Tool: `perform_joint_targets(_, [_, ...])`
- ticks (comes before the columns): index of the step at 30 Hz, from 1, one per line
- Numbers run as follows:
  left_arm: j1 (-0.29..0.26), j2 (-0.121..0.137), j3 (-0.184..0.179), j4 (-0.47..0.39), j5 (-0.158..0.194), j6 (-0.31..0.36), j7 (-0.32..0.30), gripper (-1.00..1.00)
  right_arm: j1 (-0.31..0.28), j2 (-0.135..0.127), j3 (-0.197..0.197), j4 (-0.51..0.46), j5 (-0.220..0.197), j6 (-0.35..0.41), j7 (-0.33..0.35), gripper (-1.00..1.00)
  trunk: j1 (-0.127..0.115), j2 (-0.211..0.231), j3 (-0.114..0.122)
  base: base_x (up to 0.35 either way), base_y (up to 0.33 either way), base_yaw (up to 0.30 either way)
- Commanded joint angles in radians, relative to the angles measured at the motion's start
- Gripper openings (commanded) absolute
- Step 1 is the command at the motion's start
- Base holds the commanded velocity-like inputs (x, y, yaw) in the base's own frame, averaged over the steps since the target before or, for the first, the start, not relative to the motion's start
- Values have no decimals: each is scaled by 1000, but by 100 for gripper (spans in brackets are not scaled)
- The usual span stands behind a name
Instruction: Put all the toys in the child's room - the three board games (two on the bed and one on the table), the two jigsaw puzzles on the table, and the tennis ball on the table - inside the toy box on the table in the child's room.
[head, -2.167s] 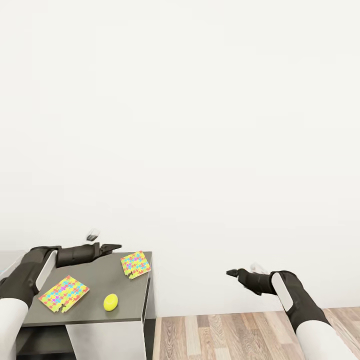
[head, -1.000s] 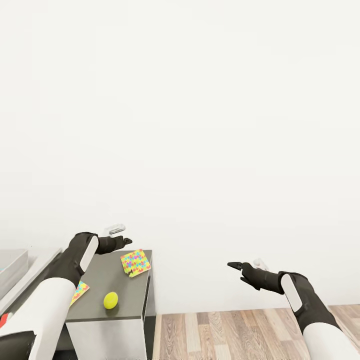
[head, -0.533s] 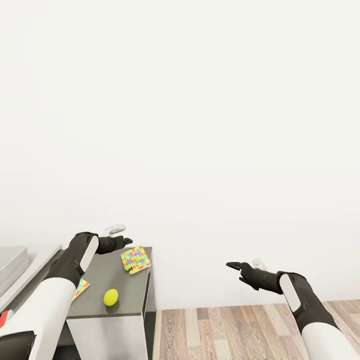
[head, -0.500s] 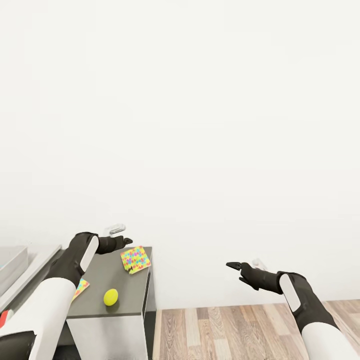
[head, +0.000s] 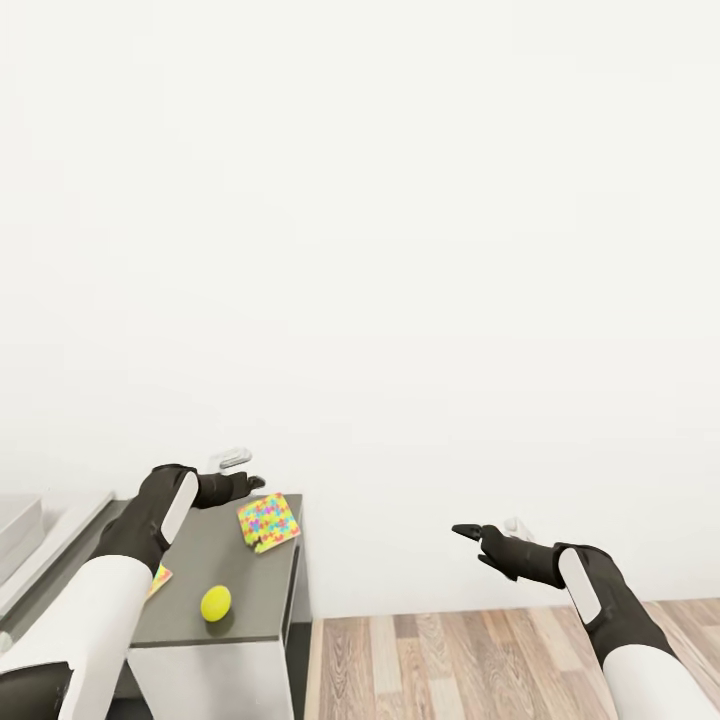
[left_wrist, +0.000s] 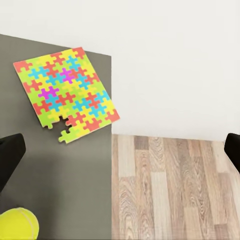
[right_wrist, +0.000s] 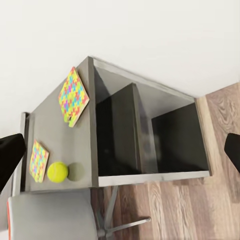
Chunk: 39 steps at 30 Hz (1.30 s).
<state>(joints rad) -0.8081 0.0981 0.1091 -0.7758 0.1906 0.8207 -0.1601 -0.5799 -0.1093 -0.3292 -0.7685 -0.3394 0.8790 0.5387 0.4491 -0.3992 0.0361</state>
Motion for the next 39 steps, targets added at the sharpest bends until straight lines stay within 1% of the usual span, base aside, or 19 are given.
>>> perform_joint_targets(1, [0, 0, 3, 0, 0, 5, -2, 100, 0, 0, -4, 0, 2, 5, 4, 100, 1, -1, -2, 304, 0, 0])
perform_joint_targets(8, [0, 0, 1, 0, 0, 6, -2, 100, 0, 1, -5, 0, 2, 0, 3, 100, 1, -1, -4, 241, 0, 0])
perform_joint_targets(13, [0, 1, 1, 0, 2, 5, -5, 100, 0, 3, -3, 0, 5, -8, -3, 100, 1, -1, -5, 45, 0, 0])
perform_joint_targets(15, [0, 1, 1, 0, 2, 5, -3, 100, 0, 3, -1, 1, 5, -29, -5, 100, 1, -1, -5, 11, 0, 0])
perform_joint_targets(19, [0, 0, 1, 0, 0, 5, 0, 100, 0, 3, -1, 1, 5, -45, -2, 100, 1, -1, -5, 5, 0, 0])
perform_joint_targets(23, [0, 1, 1, 0, 0, 5, 0, 100, 0, 2, -1, 1, 6, -49, 2, 100, 1, -1, -5, 42, 9, 0])
perform_joint_targets(30, [0, 1, 1, 0, 0, 5, 0, 100, 0, 2, -1, -1, 4, -51, 6, 100, 1, -1, -5, 154, 78, 0])
perform_joint_targets(39, [0, 0, 0, 0, 1, 5, 1, 100, 0, 3, -1, -1, 2, -49, 4, 100, 1, -1, -6, 25, 12, 0])
